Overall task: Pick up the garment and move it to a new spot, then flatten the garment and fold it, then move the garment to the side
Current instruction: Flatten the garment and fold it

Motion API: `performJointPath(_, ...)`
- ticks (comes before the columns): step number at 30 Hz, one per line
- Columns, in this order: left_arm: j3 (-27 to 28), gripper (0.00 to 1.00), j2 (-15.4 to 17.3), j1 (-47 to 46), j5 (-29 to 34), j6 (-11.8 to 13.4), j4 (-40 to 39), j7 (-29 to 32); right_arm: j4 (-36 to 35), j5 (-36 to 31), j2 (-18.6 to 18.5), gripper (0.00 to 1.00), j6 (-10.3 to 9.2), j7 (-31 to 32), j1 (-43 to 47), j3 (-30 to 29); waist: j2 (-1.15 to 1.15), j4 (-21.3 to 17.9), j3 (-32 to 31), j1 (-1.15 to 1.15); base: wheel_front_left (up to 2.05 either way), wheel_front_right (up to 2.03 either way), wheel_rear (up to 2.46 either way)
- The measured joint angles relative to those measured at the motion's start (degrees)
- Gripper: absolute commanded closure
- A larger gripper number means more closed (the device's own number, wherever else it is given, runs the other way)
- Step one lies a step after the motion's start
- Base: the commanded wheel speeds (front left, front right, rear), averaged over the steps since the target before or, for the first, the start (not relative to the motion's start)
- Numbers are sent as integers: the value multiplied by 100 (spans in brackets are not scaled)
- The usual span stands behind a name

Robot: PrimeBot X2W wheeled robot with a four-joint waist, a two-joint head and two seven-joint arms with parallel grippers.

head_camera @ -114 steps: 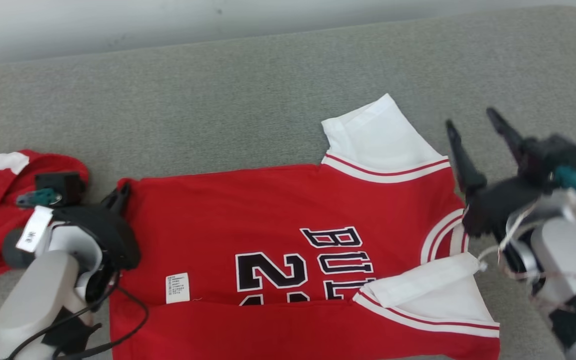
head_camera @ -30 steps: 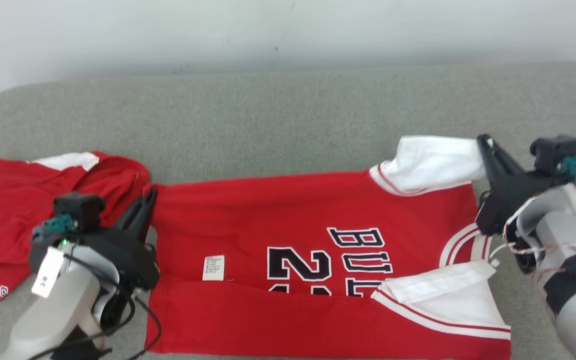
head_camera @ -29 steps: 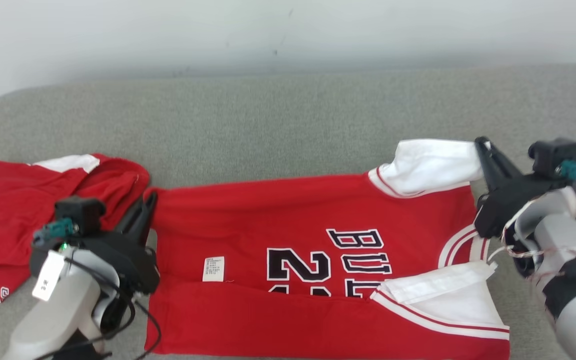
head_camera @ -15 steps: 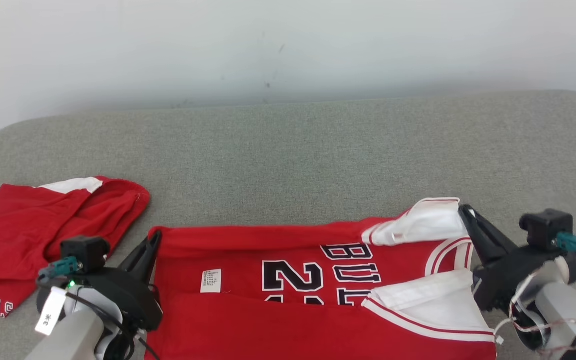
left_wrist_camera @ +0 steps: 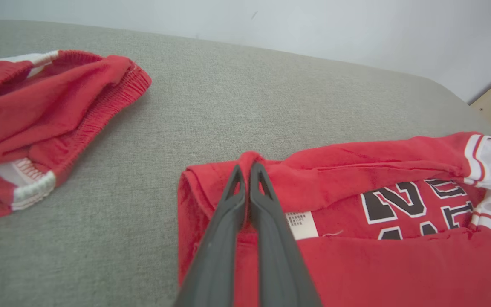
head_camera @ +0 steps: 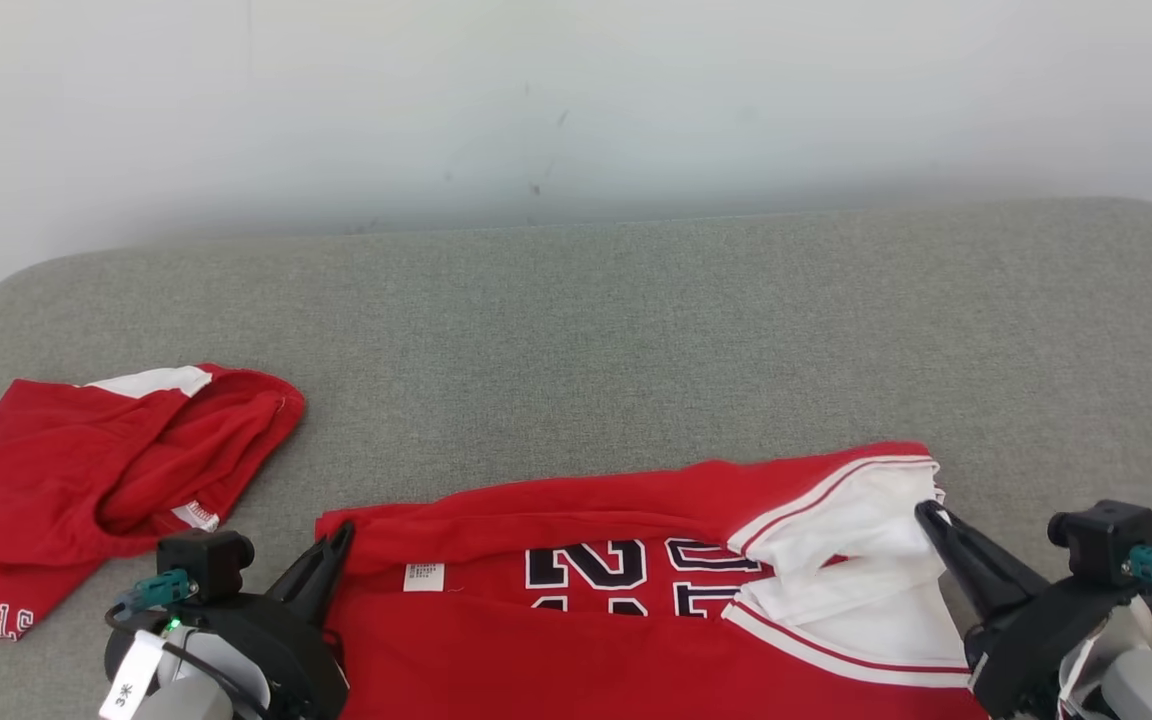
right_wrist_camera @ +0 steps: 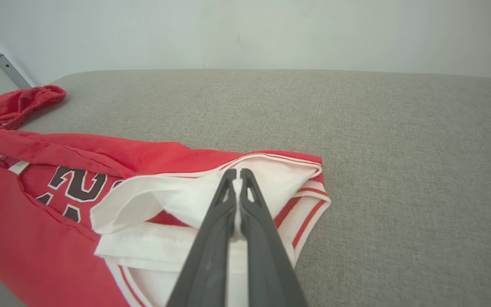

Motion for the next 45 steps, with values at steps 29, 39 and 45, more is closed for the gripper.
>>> performJointPath(29, 114, 0, -8, 221, -42, 182, 155, 0, -234, 653, -179, 0, -10, 733, 331, 37, 1, 36, -35, 1, 0, 0, 0)
performJointPath(39, 333, 0, 131, 632, -71, 463, -165, -2, -471, 940, -359, 0, -113, 250, 544, -488, 0, -25, -398, 0, 0, 0, 0)
performJointPath(45, 512, 0, 151, 867, -35, 724, -512, -10, -553, 838, -341, 0, -371, 62, 705, -573, 1, -52, -553, 0, 0, 0, 0)
